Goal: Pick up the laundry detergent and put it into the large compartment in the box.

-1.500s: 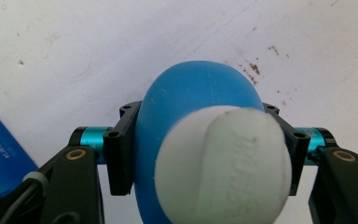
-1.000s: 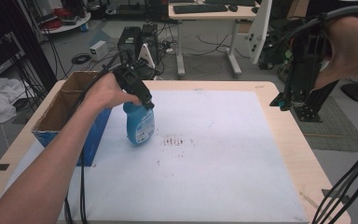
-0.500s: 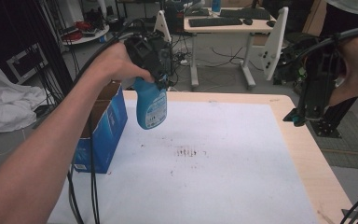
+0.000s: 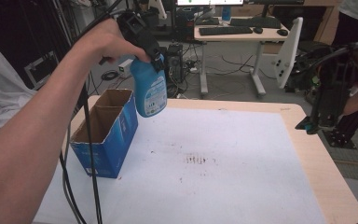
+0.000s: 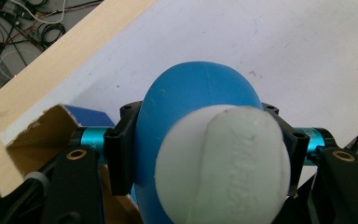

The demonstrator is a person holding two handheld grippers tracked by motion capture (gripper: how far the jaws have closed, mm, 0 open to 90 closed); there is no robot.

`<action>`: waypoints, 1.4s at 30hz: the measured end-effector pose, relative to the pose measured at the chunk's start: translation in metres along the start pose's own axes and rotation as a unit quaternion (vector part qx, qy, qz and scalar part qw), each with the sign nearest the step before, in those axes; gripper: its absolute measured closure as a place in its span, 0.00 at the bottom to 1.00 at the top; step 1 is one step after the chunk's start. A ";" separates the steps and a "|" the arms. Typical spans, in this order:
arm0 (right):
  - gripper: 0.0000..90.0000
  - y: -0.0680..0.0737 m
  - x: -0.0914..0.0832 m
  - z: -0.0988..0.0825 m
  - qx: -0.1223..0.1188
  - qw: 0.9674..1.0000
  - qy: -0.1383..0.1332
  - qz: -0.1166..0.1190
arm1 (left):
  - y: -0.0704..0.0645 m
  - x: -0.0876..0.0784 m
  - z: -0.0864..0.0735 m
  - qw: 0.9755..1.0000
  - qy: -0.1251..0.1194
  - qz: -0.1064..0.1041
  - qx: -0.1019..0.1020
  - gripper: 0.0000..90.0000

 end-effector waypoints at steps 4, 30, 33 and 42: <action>0.13 0.000 0.001 0.002 -0.002 1.000 0.001 0.002 | 0.017 -0.005 -0.013 1.000 0.007 0.006 -0.013 0.42; 0.13 -0.003 0.006 0.014 -0.009 1.000 0.006 0.005 | 0.100 -0.012 -0.101 0.996 0.041 0.040 -0.069 0.42; 0.13 -0.003 0.006 0.015 -0.006 1.000 0.009 0.005 | 0.101 -0.004 -0.108 0.996 0.045 0.035 -0.062 0.42; 0.13 -0.003 0.009 0.017 -0.005 1.000 0.011 0.008 | 0.101 0.025 -0.122 0.998 0.047 0.008 -0.045 0.42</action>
Point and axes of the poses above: each handheld gripper's, and its own axes: x roughly forward along the jaws, z roughly out of its top, y roughly to its left, the point moved 2 cm from there along x, roughly forward along the jaws, and after that the axes turned 11 degrees about z, right-handed, at the moved point
